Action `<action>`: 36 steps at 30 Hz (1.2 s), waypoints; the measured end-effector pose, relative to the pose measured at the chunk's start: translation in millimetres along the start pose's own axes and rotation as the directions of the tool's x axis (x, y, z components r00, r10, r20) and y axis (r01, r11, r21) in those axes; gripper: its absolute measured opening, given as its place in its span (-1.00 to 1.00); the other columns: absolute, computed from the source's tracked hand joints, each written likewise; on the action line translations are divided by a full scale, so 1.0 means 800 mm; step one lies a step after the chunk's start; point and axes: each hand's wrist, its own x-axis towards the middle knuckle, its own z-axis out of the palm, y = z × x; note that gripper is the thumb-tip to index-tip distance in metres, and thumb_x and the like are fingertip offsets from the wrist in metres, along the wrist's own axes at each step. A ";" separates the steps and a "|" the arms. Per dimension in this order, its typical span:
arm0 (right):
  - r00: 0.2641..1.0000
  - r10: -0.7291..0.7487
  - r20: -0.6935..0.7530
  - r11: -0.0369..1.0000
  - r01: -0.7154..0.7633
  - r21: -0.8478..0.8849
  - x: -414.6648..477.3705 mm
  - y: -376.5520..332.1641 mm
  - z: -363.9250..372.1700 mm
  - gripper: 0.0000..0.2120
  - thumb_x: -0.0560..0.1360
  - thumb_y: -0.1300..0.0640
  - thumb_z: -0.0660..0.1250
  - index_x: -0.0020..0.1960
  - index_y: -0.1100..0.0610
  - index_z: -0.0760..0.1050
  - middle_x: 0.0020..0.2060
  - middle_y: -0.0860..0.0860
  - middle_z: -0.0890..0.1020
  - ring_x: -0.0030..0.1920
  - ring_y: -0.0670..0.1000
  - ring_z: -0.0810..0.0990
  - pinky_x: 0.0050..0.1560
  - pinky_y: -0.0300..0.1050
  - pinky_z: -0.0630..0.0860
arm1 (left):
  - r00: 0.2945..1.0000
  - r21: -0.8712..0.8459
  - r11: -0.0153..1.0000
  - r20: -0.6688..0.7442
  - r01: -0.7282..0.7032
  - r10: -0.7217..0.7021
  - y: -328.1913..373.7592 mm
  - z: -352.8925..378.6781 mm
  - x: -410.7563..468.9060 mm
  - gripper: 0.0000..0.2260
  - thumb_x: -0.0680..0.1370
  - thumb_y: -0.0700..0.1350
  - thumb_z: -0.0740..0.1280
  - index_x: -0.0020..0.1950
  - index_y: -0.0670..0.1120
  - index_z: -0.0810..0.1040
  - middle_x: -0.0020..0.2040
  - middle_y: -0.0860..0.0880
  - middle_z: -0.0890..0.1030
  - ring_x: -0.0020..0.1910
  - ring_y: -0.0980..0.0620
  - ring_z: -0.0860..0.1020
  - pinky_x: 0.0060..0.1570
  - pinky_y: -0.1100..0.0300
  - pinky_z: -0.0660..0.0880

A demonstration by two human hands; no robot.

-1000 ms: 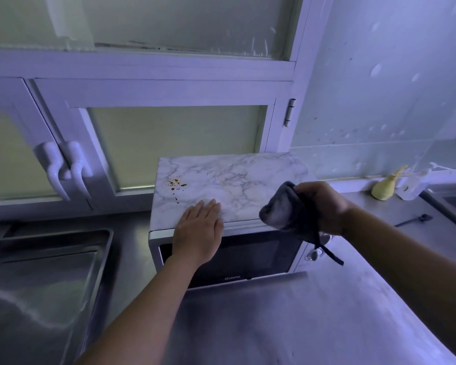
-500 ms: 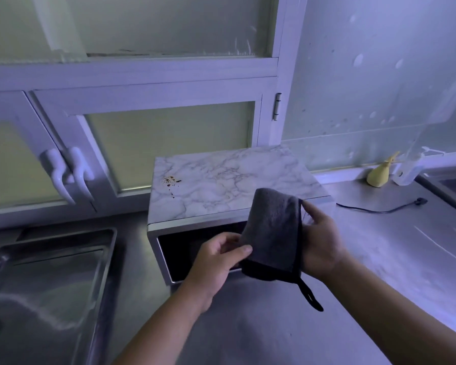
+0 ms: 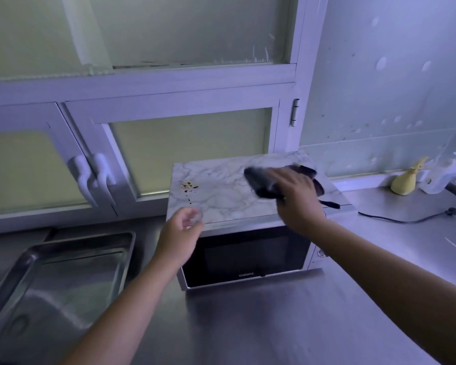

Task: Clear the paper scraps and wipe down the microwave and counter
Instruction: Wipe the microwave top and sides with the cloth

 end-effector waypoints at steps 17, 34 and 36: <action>0.809 0.372 0.455 0.915 -0.237 -0.326 0.058 0.023 0.094 -0.20 0.28 -0.66 -0.17 0.47 -0.50 -0.21 0.63 -0.03 -0.18 0.55 0.18 -0.43 0.39 0.52 -0.25 | 0.972 0.611 0.756 -0.151 0.233 -0.178 -0.044 0.018 0.117 -0.35 0.59 0.28 0.03 0.58 -0.03 0.03 0.47 -0.19 0.32 0.33 -0.28 0.41 0.05 -0.08 0.36; 0.878 0.299 0.373 0.930 -0.182 -0.318 0.288 0.080 0.184 -0.22 0.32 -0.62 -0.14 0.50 -0.41 -0.01 0.59 -0.02 0.13 0.60 0.18 -0.14 0.41 0.43 -0.02 | 0.974 0.718 0.663 -0.216 0.209 -0.074 -0.056 0.030 0.123 -0.36 0.60 0.32 -0.08 0.60 0.03 -0.02 0.47 -0.17 0.31 0.32 -0.25 0.45 0.11 -0.05 0.43; 0.880 0.288 0.378 0.933 -0.170 -0.316 0.292 0.079 0.188 -0.22 0.36 -0.60 -0.13 0.53 -0.37 0.01 0.59 -0.01 0.14 0.60 0.17 -0.12 0.42 0.42 -0.01 | 0.970 0.707 0.670 -0.229 0.225 -0.085 -0.058 0.030 0.127 -0.36 0.60 0.32 -0.07 0.60 0.03 -0.01 0.47 -0.18 0.32 0.32 -0.26 0.45 0.13 -0.06 0.43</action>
